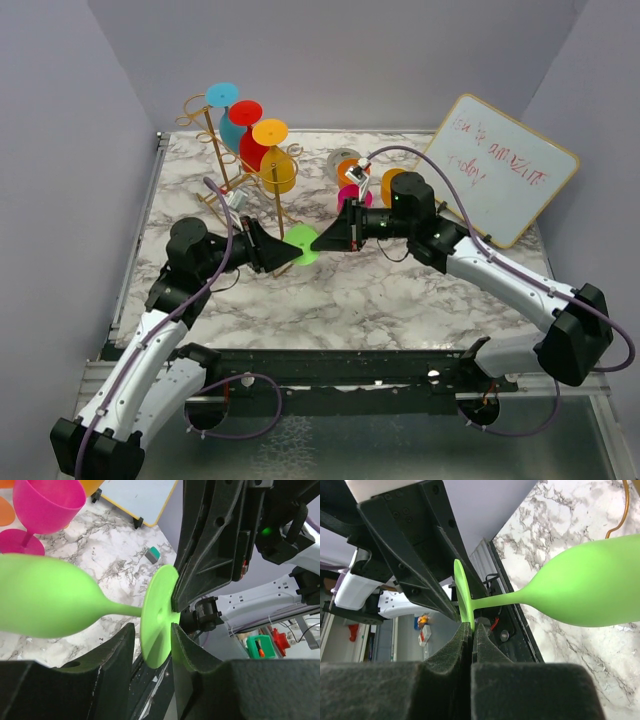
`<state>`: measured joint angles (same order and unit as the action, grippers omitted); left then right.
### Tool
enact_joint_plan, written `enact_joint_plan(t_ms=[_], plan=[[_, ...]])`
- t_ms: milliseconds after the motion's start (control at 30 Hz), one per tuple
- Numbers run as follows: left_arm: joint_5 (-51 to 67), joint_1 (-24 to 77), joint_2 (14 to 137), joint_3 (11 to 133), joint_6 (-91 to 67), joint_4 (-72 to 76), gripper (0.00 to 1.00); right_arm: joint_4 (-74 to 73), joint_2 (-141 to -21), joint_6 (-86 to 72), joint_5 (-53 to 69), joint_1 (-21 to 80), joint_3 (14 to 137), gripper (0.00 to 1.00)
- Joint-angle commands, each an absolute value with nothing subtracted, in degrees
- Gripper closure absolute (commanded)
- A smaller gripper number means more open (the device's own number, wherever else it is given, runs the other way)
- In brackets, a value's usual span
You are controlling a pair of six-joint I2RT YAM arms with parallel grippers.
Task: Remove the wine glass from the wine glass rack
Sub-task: Place the wine glass at the center of the board.
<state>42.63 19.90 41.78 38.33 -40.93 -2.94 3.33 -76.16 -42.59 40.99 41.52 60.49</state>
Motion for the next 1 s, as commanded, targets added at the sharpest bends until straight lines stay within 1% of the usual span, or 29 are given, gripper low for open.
enact_joint_plan(t_ms=[0,33,67,133,233,300,333,433,633,700,733,767,833,867,900,967], plan=[[42.54,20.13,41.03,40.39,-39.50,-3.42,0.64,5.20,-77.09,-42.35,43.79,41.63,61.80,0.99],[42.01,20.13,40.52,40.30,-39.54,-3.45,0.65,5.32,-77.04,-42.36,43.71,41.61,61.74,1.00],[41.42,20.13,40.09,40.18,-39.59,-3.51,0.68,5.36,-76.92,-42.29,43.64,41.65,61.66,0.99],[40.98,20.13,39.54,40.11,-39.57,-3.50,0.76,5.26,-76.53,-42.09,43.19,41.66,61.39,1.00],[41.37,20.13,39.63,40.32,-38.90,-3.86,0.92,5.32,-75.99,-42.06,42.29,41.61,60.69,0.99],[42.14,20.13,39.87,40.47,-38.62,-4.17,1.00,5.43,-75.58,-41.97,41.65,41.66,60.45,0.97],[43.12,20.13,40.01,40.56,-38.48,-4.28,1.00,5.75,-75.33,-41.93,41.63,41.66,60.31,0.94],[46.48,20.13,40.59,41.20,-37.65,-5.74,1.00,5.16,-74.46,-41.39,42.04,41.66,60.51,0.82],[52.88,20.13,41.63,41.10,-37.09,-5.98,1.00,-3.82,-70.60,-37.59,37.21,41.57,61.82,0.65],[53.67,20.13,41.18,40.54,-36.28,-5.98,1.00,-6.84,-68.59,-34.45,33.47,41.60,61.89,0.48],[53.62,20.13,40.69,40.00,-35.84,-5.98,1.00,-8.13,-67.67,-32.42,31.60,41.58,61.88,0.46],[53.77,20.20,40.10,39.55,-34.92,-5.91,1.00,-9.73,-66.82,-30.43,28.76,41.57,62.22,0.41],[54.48,20.57,38.52,38.90,-32.75,-5.97,1.00,-13.43,-65.33,-28.53,22.55,41.57,62.84,0.25],[54.65,20.78,37.76,38.63,-31.56,-5.93,1.00,-14.69,-64.91,-27.87,19.51,41.57,63.23,0.21],[54.43,21.01,37.03,38.40,-30.53,-5.97,1.00,-15.68,-64.79,-27.52,17.06,41.52,63.68,0.18],[52.96,21.33,36.33,38.03,-29.19,-5.98,1.00,-17.38,-65.47,-26.94,12.96,41.13,64.71,0.18]])
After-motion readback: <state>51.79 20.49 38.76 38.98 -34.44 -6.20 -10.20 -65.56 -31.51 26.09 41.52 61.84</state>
